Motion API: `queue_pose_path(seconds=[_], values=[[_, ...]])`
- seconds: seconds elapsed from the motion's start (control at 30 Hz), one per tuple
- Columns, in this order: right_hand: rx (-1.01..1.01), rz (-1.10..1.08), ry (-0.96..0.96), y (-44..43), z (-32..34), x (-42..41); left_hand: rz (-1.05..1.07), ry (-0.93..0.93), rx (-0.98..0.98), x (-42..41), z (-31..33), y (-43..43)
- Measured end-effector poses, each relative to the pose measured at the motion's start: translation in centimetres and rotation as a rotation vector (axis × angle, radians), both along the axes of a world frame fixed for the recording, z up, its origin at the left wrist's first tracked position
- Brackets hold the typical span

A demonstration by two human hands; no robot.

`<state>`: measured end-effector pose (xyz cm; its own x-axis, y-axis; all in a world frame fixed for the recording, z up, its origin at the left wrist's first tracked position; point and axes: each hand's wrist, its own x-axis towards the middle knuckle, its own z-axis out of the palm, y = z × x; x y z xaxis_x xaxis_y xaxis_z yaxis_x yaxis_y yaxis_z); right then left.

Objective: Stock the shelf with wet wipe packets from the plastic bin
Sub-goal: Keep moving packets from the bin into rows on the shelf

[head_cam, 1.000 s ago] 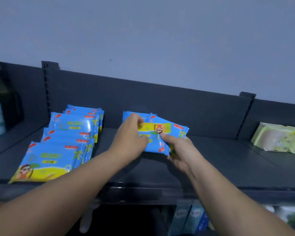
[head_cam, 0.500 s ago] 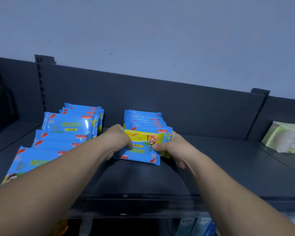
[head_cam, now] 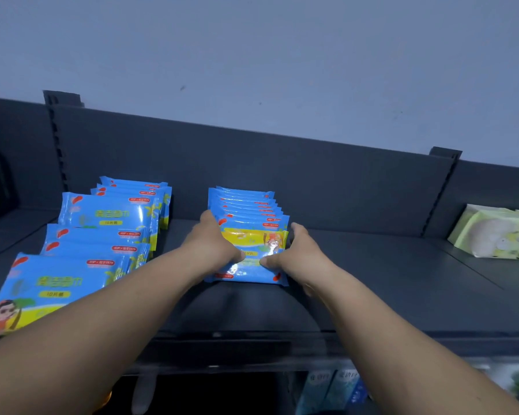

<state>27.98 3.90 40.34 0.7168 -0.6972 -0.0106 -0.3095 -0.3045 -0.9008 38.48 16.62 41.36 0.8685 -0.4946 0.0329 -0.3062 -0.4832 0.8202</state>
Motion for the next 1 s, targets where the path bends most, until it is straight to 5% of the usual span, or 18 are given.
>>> queue_pose_path(seconds=[0.43, 0.7, 1.0], values=[[-0.503, -0.001, 0.098, 0.6, 1.6, -6.3, -0.120, -0.670, 0.258, -4.5, 0.7, 0.6], [-0.811, -0.106, 0.284, -0.9, 1.1, -13.5, -0.330, -0.832, 0.284, -10.3, 0.7, -1.9], [-0.905, -0.282, 0.490, -2.9, -1.6, -26.1, -0.598, -0.944, 0.306, -20.2, -0.8, -6.2]])
